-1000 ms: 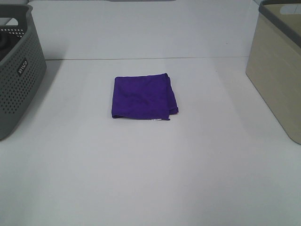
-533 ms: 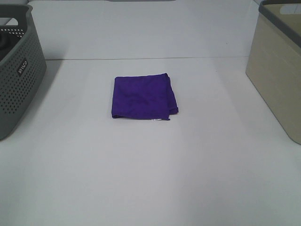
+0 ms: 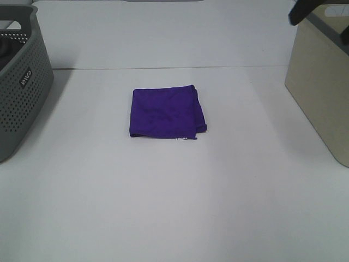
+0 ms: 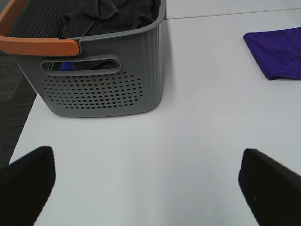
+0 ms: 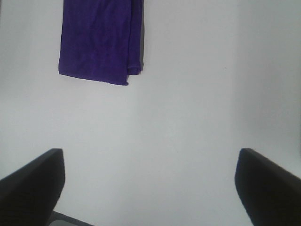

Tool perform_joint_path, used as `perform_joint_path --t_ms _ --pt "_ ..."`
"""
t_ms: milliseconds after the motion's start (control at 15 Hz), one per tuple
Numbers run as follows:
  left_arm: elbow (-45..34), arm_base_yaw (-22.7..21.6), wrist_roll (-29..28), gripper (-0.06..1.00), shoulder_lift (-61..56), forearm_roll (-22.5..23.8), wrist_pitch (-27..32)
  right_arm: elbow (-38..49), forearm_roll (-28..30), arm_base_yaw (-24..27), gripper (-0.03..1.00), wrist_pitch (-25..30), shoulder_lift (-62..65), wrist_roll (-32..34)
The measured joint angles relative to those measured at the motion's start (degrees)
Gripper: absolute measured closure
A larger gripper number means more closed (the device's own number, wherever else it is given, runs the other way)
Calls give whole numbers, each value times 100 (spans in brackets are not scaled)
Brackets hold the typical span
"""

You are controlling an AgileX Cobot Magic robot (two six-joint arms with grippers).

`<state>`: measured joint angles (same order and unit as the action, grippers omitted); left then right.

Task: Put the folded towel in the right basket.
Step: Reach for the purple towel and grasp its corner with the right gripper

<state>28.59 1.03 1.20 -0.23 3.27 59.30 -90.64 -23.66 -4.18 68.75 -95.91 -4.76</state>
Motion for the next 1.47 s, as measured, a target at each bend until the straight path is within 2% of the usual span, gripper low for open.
perform_joint_path --t_ms 267,400,867,1200,1467 --pt "0 0 0 -5 0 6 0 -1020 -155 -688 2 -80 -1696 126" --pt "0 0 0 -5 0 6 0 -1793 -275 -1031 2 -115 -2825 -40" --pt "0 0 0 -5 0 0 0 -2842 -298 -1066 2 -367 -4446 109" --pt "0 0 -6 -5 0 0 0 -3352 -97 -1066 3 -567 -4968 252" --pt "0 0 -6 -5 0 -46 0 -3426 -143 -1066 5 -613 -5111 258"
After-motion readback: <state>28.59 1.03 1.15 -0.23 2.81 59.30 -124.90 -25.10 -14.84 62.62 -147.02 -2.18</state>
